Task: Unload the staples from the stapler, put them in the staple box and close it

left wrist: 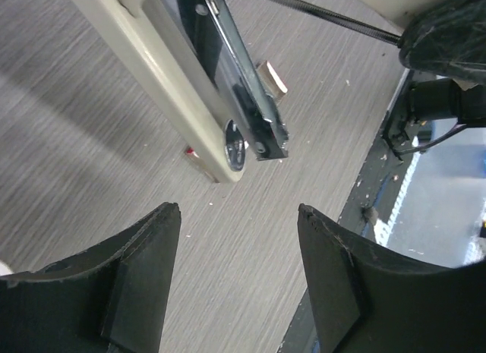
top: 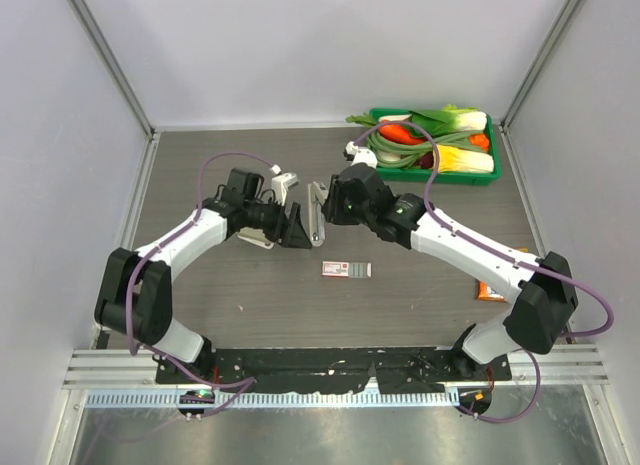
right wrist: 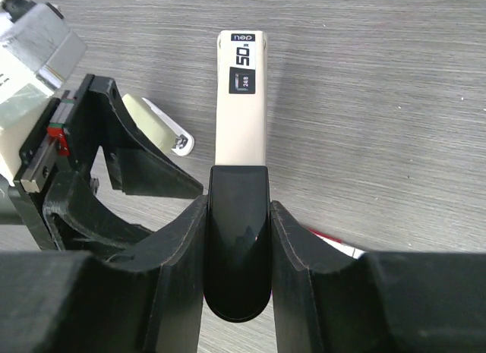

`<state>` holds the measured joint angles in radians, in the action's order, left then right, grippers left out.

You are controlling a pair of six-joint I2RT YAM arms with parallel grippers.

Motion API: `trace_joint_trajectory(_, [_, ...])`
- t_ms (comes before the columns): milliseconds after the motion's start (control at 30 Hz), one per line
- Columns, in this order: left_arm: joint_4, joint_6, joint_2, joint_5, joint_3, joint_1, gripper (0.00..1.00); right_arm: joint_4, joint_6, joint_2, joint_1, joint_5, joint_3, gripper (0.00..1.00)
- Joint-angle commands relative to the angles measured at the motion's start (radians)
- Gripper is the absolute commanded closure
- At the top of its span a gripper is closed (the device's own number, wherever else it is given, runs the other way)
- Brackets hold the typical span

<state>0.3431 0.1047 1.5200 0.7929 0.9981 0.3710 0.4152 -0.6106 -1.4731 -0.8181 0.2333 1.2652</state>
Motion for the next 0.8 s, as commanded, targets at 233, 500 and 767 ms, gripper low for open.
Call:
trace_joint_trajectory(233, [-0.171, 0.076, -0.003, 0.121, -0.032, 0.002, 0.31, -0.138, -0.064, 0.005, -0.004, 0.006, 0.080, 0.99])
trace_joint_trajectory(500, [-0.201, 0.079, 0.040, 0.143, -0.023, 0.003, 0.33, -0.156, -0.098, 0.017, -0.003, -0.014, 0.079, 0.99])
trace_joint_trajectory(767, [-0.154, -0.007, 0.037, 0.141, -0.036, 0.017, 0.36, -0.162, -0.101, 0.017, -0.003, -0.023, 0.082, 0.99])
